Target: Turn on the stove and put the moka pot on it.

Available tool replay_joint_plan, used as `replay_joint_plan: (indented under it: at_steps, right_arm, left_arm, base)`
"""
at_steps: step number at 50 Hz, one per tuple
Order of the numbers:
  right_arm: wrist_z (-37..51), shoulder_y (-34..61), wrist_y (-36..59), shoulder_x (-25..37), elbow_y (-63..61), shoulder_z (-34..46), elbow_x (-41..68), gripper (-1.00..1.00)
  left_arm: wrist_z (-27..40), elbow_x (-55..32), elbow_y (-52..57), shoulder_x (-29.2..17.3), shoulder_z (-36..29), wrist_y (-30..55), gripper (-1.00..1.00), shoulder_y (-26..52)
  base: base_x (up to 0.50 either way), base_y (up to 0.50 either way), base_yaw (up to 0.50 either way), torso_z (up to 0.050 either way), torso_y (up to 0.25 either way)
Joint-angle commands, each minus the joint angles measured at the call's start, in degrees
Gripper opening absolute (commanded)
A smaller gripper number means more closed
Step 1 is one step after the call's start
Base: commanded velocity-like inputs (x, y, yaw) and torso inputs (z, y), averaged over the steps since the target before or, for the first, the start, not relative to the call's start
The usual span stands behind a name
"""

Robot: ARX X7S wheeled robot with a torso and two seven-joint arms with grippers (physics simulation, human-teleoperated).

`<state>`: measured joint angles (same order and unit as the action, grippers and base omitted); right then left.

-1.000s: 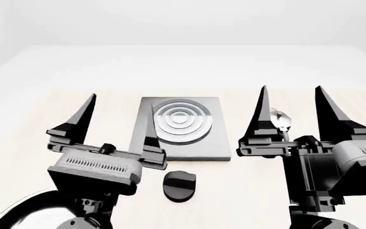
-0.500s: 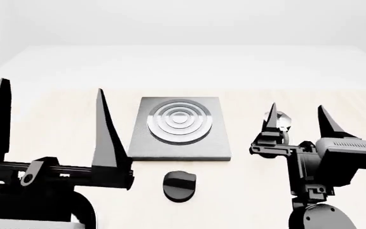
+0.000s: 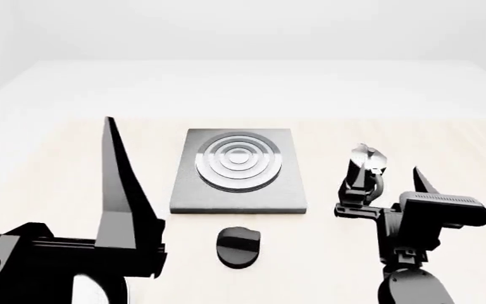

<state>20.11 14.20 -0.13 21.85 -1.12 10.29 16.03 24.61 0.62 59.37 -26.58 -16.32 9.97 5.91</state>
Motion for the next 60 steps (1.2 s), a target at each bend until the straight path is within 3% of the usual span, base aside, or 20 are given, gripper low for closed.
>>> replay_joint_plan:
  at_steps: [1, 9, 23, 43, 49, 54, 57, 60]
  right_arm:
    - [-0.6, 1.4, -1.6, -1.0, 7.9, 0.8, -1.2, 1.0]
    - [-0.8, 2.5, -1.8, -1.5, 10.8, 1.5, -1.8, 1.0]
    - [-1.4, 5.7, -3.8, -2.6, 18.9, 2.5, -3.3, 1.0]
    - [-3.0, 11.4, -13.0, -5.6, 38.9, 3.0, -4.9, 1.0]
    - [-2.7, 11.7, -11.3, -5.3, 37.8, 3.0, -4.7, 1.0]
    - [-3.6, 13.8, -17.7, -6.8, 47.4, 3.2, -5.5, 1.0]
    - [-3.6, 14.4, -18.3, -6.9, 48.9, 3.2, -5.6, 1.0]
    - [-3.0, 13.5, -13.1, -5.9, 43.0, 3.2, -5.1, 1.0]
  left_arm:
    - [-2.5, 1.1, 0.6, 2.4, 1.7, -0.4, 1.0, -1.5]
    - [-8.3, 2.5, 0.6, 7.4, 4.2, -0.5, 1.0, -2.4]
    - [-28.9, 7.8, 0.6, 26.0, 13.0, -2.3, 1.0, -5.0]
    - [-25.9, 6.5, 0.0, 23.4, 11.9, -1.6, 1.0, -5.0]
    - [-25.4, 6.3, 0.3, 23.0, 11.7, -1.6, 1.0, -5.3]
    - [-25.3, 6.4, 0.4, 22.9, 11.4, -1.4, 1.0, -5.2]
    - [-25.4, 6.3, 0.4, 23.0, 11.6, -1.5, 1.0, -5.2]
    - [-25.0, 6.2, -0.1, 22.8, 11.3, -1.9, 1.0, -5.4]
  base:
    - [0.0, 0.0, 0.0, 0.0, 0.0]
    - [0.0, 0.0, 0.0, 0.0, 0.0]
    - [0.0, 0.0, 0.0, 0.0, 0.0]
    - [0.0, 0.0, 0.0, 0.0, 0.0]
    - [0.0, 0.0, 0.0, 0.0, 0.0]
    - [0.0, 0.0, 0.0, 0.0, 0.0]
    - [0.0, 0.0, 0.0, 0.0, 0.0]
    - [0.0, 0.0, 0.0, 0.0, 0.0]
